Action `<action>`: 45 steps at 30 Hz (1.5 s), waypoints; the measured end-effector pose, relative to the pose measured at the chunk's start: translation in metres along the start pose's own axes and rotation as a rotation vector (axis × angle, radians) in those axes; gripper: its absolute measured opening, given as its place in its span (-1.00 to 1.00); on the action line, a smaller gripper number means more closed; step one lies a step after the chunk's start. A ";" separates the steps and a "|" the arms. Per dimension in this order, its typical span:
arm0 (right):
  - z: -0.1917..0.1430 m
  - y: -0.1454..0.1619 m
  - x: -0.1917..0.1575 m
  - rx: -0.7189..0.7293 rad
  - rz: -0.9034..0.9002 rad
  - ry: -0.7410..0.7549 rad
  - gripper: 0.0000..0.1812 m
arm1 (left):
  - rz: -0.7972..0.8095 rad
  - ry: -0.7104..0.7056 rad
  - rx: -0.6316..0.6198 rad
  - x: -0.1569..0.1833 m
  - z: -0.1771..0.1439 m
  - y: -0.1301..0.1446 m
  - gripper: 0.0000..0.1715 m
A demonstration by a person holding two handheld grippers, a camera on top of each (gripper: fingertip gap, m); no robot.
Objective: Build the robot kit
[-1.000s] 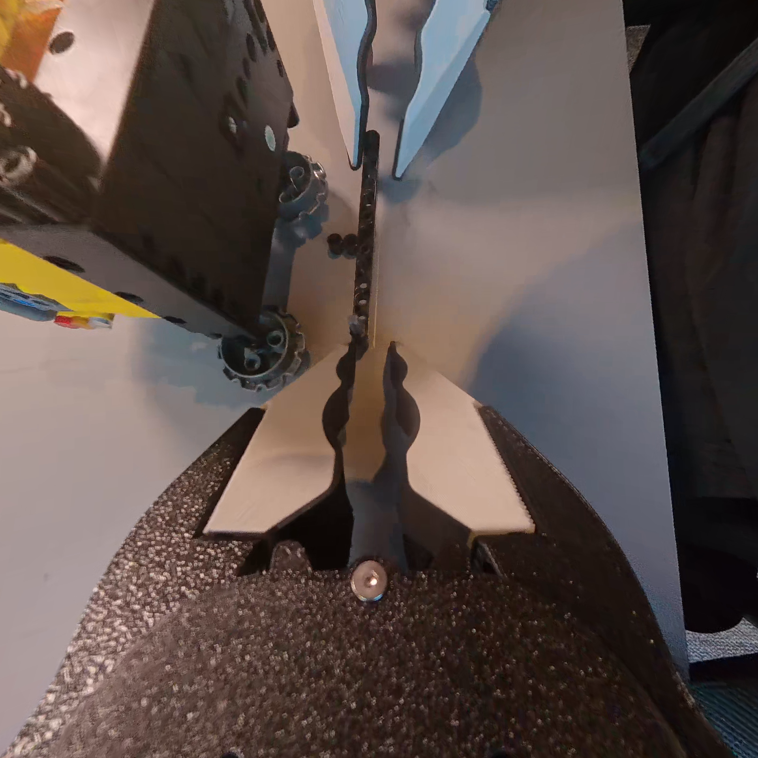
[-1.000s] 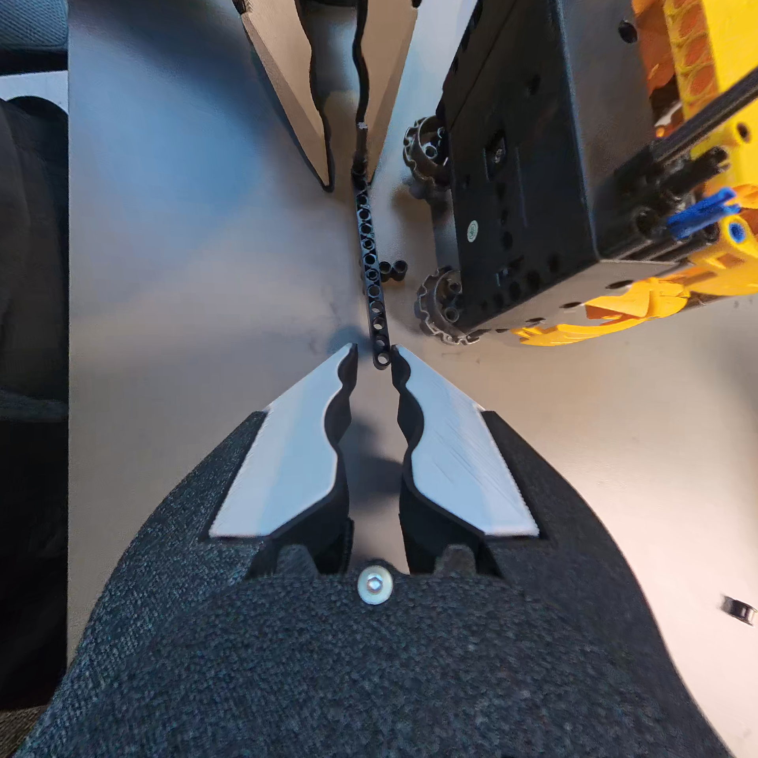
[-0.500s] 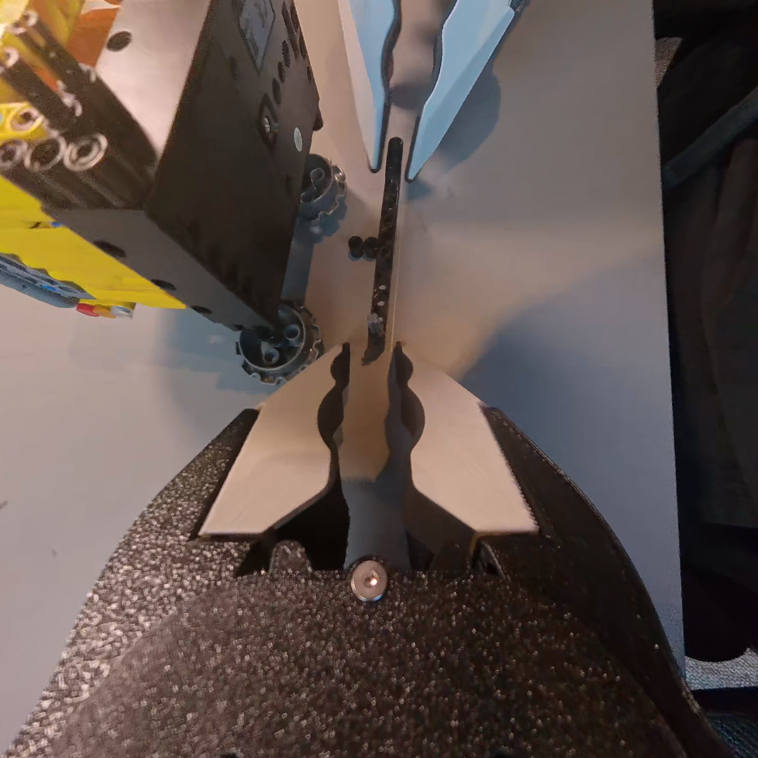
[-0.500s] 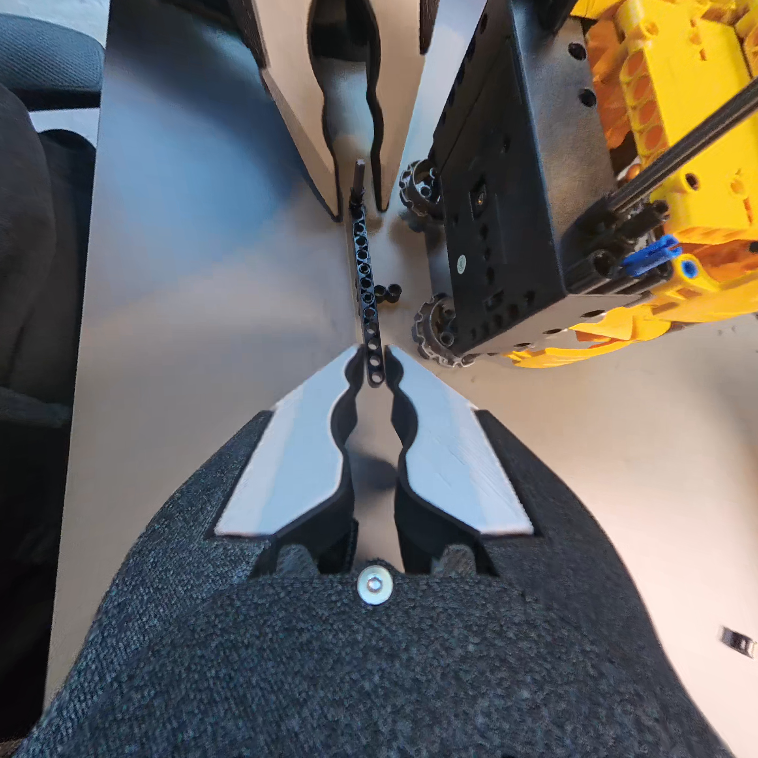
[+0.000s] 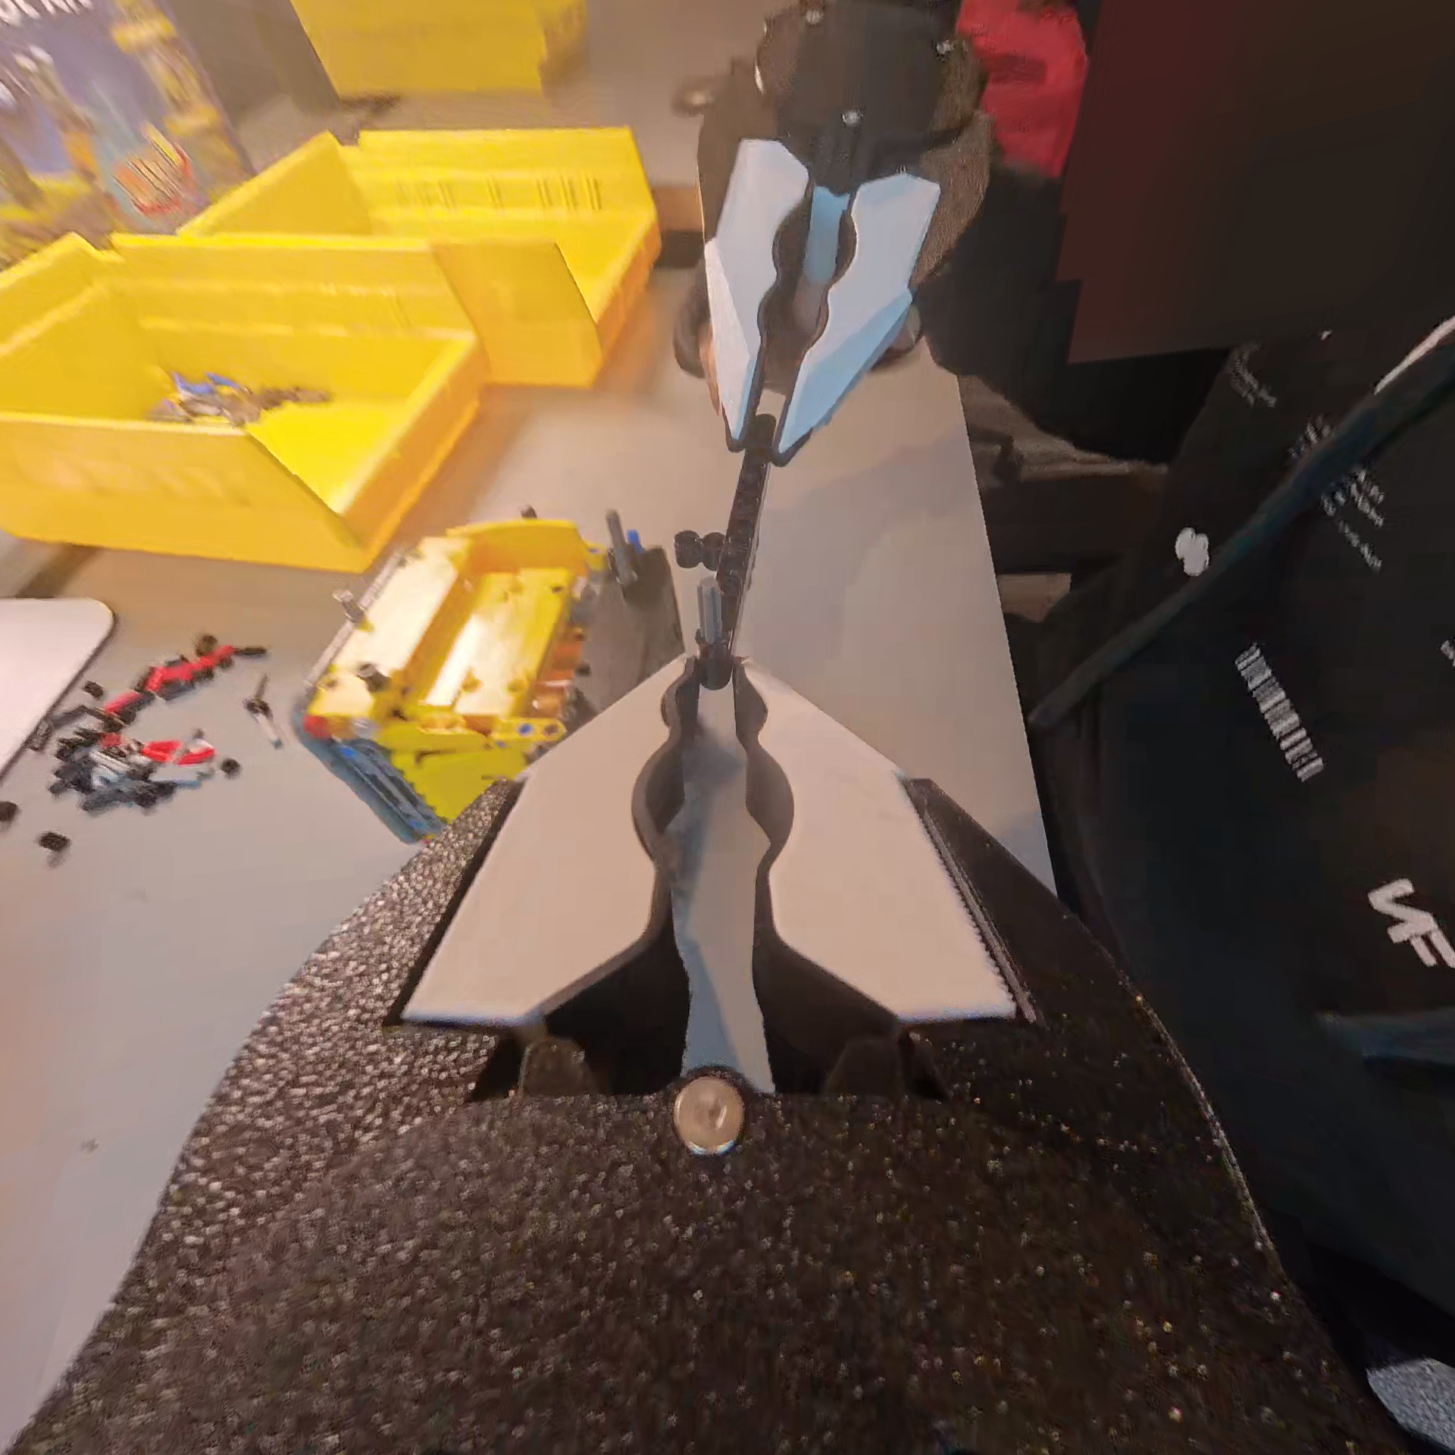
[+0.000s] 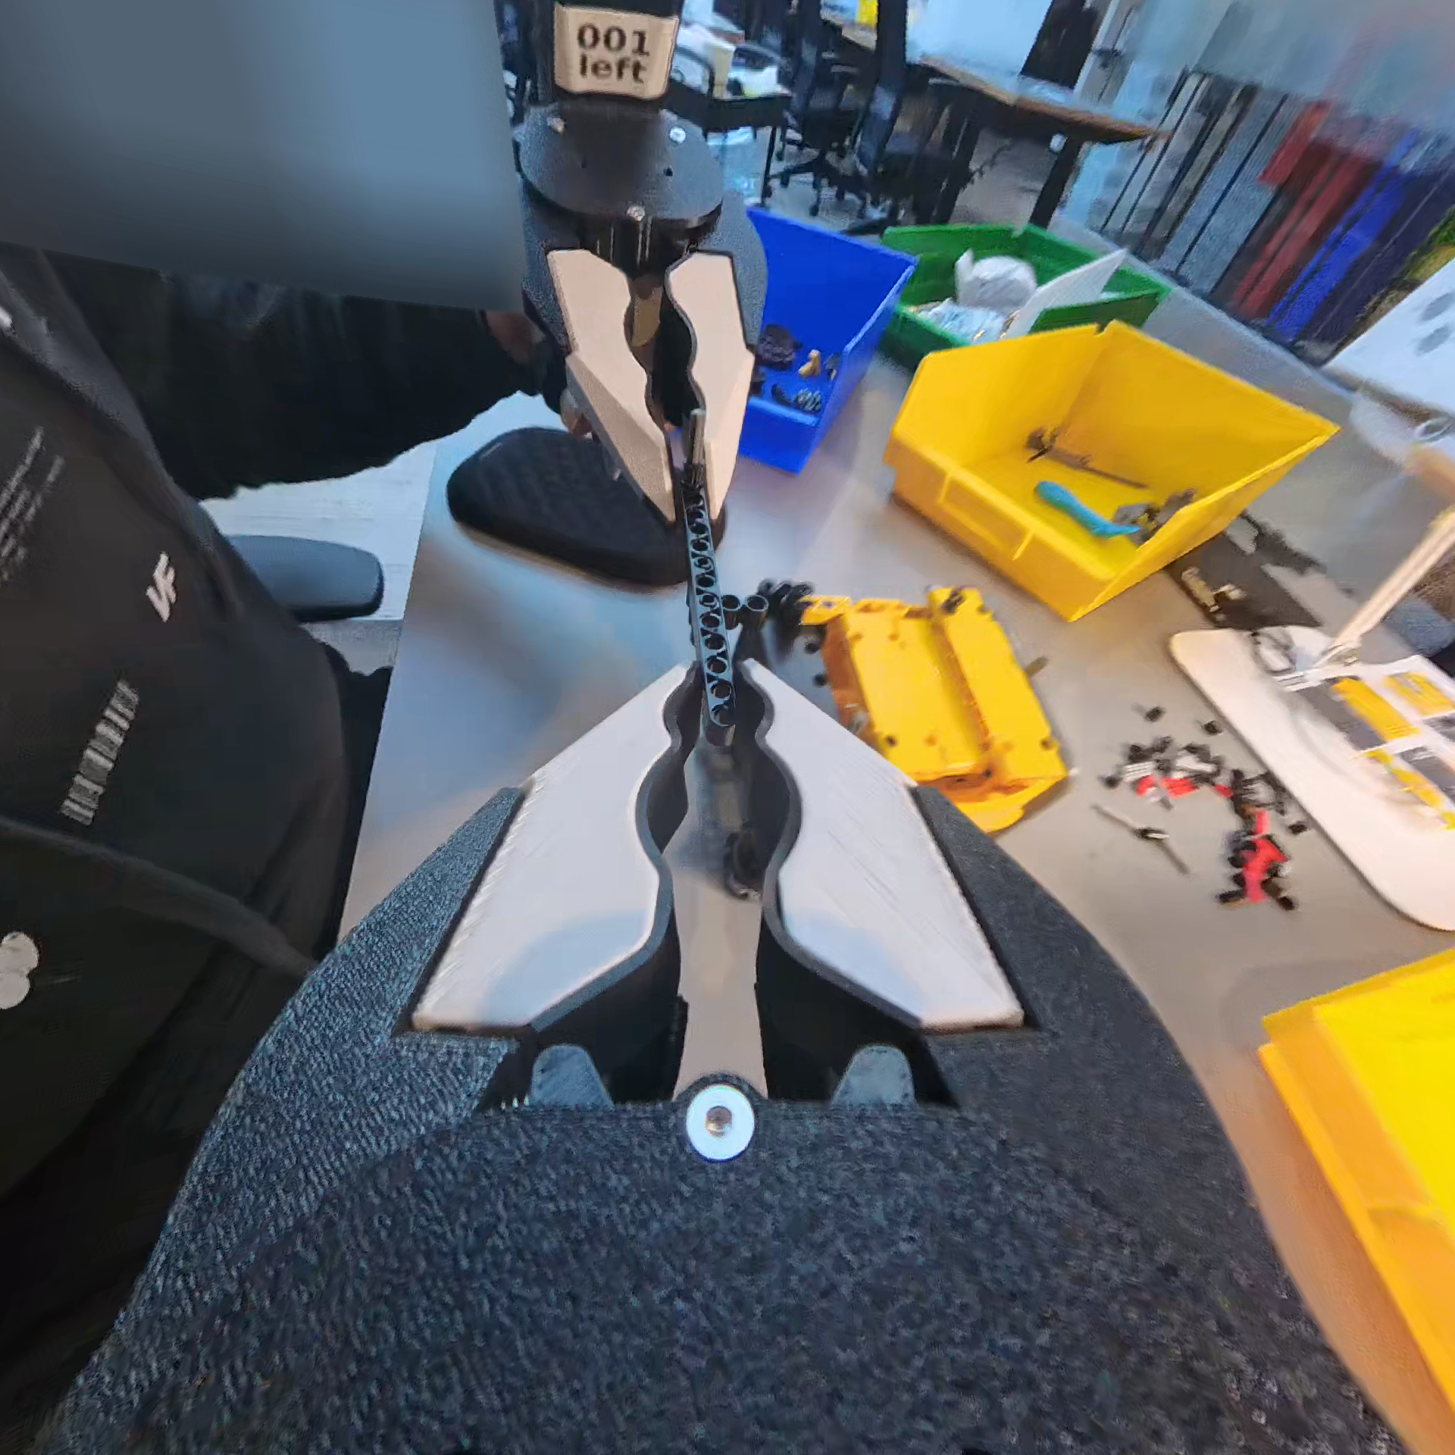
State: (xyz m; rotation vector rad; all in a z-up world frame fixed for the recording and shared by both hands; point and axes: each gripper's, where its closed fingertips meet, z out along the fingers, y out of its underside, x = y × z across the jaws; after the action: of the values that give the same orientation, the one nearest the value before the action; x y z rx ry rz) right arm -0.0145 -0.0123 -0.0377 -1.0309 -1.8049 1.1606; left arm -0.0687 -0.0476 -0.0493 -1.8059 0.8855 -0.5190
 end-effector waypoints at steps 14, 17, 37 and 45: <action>0.002 0.015 0.045 -0.006 0.074 0.044 -0.92 | -0.020 -0.030 -0.038 -0.045 0.009 0.004 -0.95; 0.001 0.014 0.044 0.028 0.085 0.034 -0.92 | -0.013 -0.025 -0.019 -0.044 0.009 0.002 -0.95; 0.002 0.013 0.046 0.137 0.070 0.010 -0.94 | 0.047 -0.024 0.014 -0.040 0.010 0.001 -0.95; 0.005 0.011 0.048 0.155 0.086 -0.006 -1.00 | -0.002 -0.018 0.035 -0.045 0.010 0.004 -0.95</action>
State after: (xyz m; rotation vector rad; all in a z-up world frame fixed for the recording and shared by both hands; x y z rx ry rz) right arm -0.0356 0.0323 -0.0424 -1.0235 -1.6597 1.3345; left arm -0.0920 -0.0077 -0.0544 -1.7769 0.8571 -0.5156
